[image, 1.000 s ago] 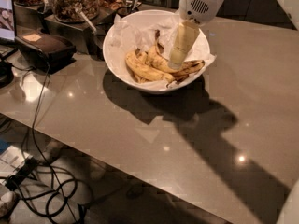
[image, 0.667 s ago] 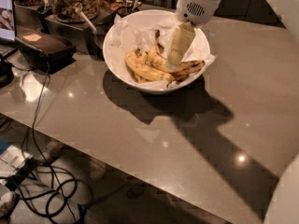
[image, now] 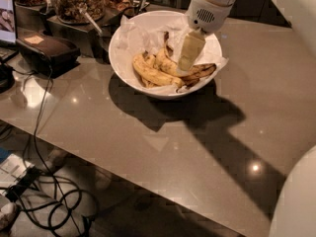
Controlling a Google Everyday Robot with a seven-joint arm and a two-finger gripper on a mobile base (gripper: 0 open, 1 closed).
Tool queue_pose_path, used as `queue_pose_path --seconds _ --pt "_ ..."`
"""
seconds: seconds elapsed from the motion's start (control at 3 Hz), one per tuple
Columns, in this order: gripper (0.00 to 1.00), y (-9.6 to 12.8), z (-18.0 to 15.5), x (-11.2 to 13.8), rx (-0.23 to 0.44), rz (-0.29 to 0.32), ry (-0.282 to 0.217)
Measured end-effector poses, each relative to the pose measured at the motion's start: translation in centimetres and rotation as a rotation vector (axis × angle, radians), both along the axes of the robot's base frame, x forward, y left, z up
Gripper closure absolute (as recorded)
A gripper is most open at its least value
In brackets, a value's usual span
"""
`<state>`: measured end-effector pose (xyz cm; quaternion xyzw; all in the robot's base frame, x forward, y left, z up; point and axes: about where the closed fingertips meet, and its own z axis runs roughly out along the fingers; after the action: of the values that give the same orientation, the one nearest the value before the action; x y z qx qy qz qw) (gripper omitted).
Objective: Pick banana from white bowl
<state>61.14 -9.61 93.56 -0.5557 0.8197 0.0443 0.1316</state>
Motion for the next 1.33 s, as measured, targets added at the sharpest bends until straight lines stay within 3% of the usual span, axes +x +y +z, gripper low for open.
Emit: queue_pose_path --seconds 0.67,1.33 --pt "0.46 -0.9 -1.4 0.9 -0.022 -0.031 0.022" --pt "0.46 -0.9 -3.0 1.2 -0.044 -0.032 0.045"
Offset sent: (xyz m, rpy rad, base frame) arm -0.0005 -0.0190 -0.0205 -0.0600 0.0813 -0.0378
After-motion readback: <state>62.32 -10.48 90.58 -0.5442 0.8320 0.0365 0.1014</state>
